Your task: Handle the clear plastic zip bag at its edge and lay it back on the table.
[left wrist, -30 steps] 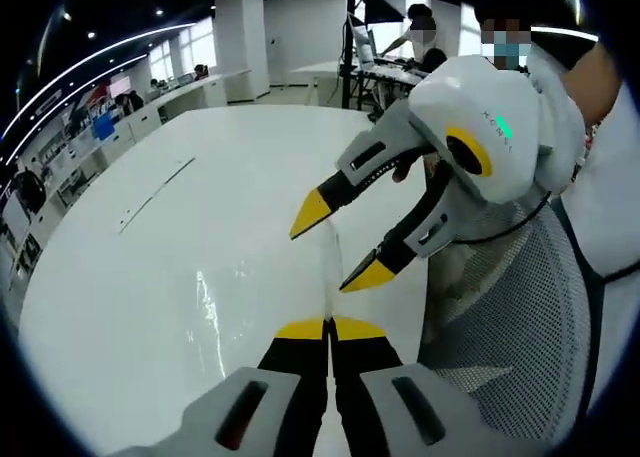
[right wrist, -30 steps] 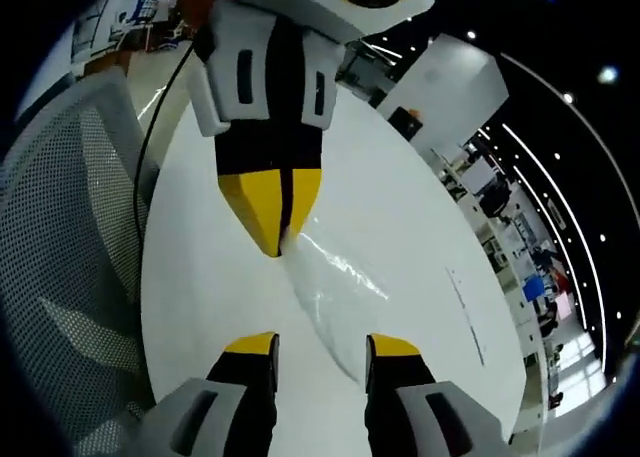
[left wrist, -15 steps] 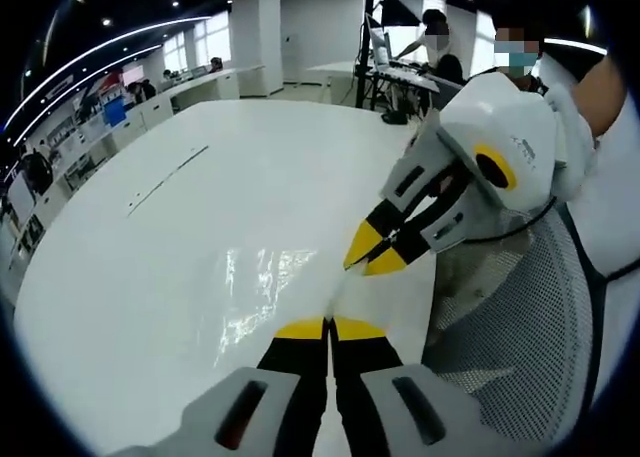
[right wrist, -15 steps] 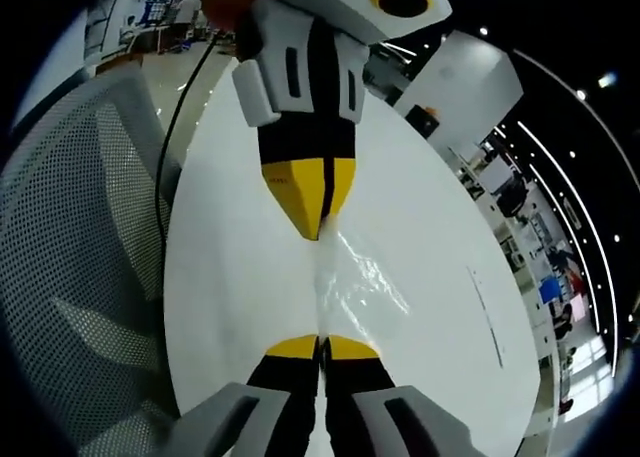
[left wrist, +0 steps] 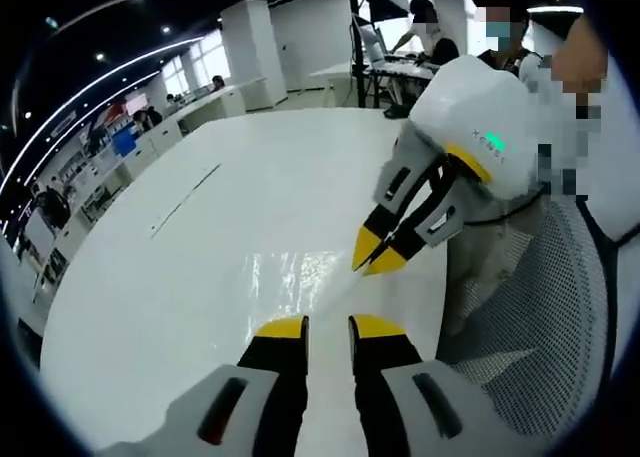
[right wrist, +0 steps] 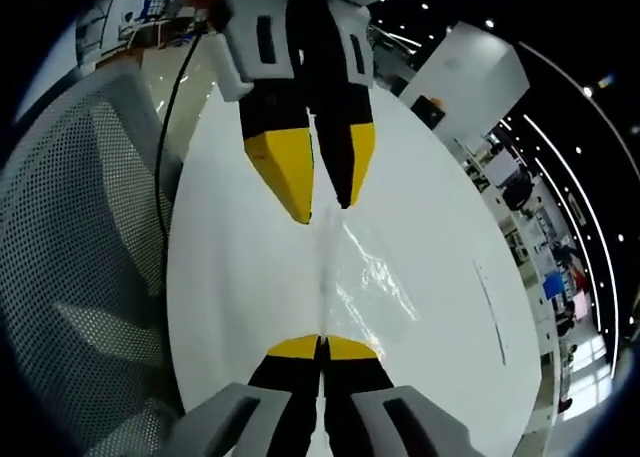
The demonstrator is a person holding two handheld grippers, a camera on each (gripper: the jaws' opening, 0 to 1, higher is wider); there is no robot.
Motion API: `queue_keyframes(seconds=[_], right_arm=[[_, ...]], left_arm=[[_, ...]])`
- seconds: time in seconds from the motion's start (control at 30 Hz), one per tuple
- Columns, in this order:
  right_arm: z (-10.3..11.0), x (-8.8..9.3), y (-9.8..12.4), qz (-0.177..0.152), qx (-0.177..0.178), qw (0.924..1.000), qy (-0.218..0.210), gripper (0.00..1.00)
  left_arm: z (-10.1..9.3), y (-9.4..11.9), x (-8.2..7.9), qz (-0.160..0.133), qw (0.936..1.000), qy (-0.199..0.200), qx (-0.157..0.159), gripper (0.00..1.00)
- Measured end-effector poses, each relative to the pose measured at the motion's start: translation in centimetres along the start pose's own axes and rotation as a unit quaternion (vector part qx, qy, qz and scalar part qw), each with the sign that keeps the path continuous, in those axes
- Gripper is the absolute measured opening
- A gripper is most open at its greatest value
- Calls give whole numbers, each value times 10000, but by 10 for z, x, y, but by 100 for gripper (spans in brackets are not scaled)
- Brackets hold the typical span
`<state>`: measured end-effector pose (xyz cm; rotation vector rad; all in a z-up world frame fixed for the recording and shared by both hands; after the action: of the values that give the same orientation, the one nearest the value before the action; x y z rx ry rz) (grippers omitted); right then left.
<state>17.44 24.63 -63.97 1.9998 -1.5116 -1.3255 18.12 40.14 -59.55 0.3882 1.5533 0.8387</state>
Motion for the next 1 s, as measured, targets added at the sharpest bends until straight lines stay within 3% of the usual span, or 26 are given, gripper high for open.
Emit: queue_keyframes(seconds=[0.17,0.3,0.43,0.77,1.0], right_arm=[[2,-5,-4,48,-54,9999,106,0],[3,-10,-6,51,-96,9998,181,0],[3,-12,-5,53,-97,9997,238,0],[1,-7,-3,-34,-33,9999,124,0],[0,-13,2,-431,7,9991,55,4]], left_arm=[[1,0,-4,203,9981,-568,-117,14],[-3,-9,-7,561,9923,-1106,-55,12],[-2,-17,-4,745,9862,-1473,-94,2],[-2,-21,-3,824,9865,-1416,78,0],[1,-20,-2,861,9873,-1326,154,0]])
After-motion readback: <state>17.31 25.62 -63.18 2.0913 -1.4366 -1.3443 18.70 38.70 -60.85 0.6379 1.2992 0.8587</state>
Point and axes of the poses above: the point that each gripper's makers call its tool centre point, and the gripper's own axes: y roughly backward along the fingers, z roughly to its left, x roughly out of its underside, the point moved 10 cm from there along y, roughly backward along the fingers, and after that the axes turned 9 degrees about x, right-handed, at the moved point
